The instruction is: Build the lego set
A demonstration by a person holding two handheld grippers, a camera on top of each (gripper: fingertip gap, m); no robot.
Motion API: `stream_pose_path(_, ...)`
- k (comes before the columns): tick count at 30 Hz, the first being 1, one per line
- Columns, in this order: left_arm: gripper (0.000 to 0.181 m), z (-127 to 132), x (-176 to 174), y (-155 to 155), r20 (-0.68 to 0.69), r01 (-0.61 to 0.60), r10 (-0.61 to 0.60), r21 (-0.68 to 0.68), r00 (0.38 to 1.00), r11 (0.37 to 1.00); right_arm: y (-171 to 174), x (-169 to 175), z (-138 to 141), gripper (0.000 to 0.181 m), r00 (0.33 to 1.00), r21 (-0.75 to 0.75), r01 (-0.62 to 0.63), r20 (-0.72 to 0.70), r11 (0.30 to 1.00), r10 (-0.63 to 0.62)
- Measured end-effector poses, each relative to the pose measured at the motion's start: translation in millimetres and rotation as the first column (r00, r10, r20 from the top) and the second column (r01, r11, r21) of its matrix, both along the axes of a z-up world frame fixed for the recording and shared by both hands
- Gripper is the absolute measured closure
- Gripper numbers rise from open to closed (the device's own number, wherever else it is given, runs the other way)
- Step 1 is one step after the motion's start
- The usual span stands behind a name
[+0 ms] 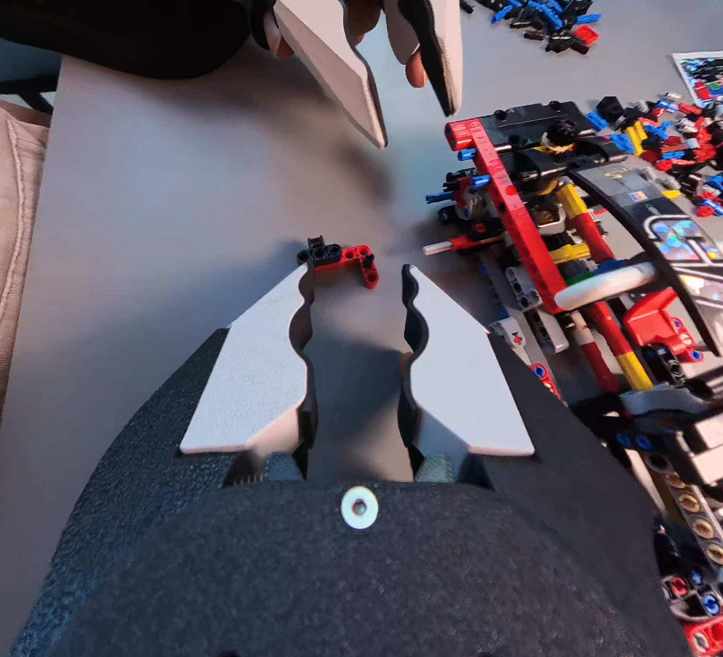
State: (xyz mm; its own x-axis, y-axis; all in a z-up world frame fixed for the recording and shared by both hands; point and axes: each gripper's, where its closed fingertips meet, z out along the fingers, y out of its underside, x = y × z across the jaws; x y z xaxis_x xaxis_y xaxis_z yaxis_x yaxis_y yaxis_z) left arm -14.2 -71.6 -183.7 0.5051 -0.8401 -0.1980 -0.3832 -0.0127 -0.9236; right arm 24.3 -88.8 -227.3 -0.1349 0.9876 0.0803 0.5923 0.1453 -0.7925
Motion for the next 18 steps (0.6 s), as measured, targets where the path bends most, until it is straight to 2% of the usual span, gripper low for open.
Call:
stream_pose_path(3,0.154,0,0,0,0.006,-0.003,0.003,-0.001,1.000,1.000,-6,-2,-5,0.118,0.997,0.016,-0.021,0.069,1.000,0.020)
stream_pose_path(6,0.154,0,-2,1,0.012,-0.010,0.010,-0.008,1.000,1.000,-6,-7,-10,0.116,0.992,0.048,-0.051,0.119,0.998,0.045)
stream_pose_path(9,0.155,0,-4,2,0.015,-0.013,0.013,-0.016,1.000,1.000,0,-14,-11,0.131,0.988,0.048,-0.056,0.146,0.997,0.048)
stream_pose_path(14,0.156,-6,-1,-2,-0.002,0.005,-0.005,-0.045,1.000,0.999,-4,-23,-10,0.159,0.981,0.112,-0.167,0.120,0.980,0.153)
stream_pose_path(18,0.156,-13,4,-7,-0.014,0.045,-0.046,-0.092,0.999,0.995,-5,-24,-8,0.159,0.980,0.120,-0.192,0.070,0.974,0.185)
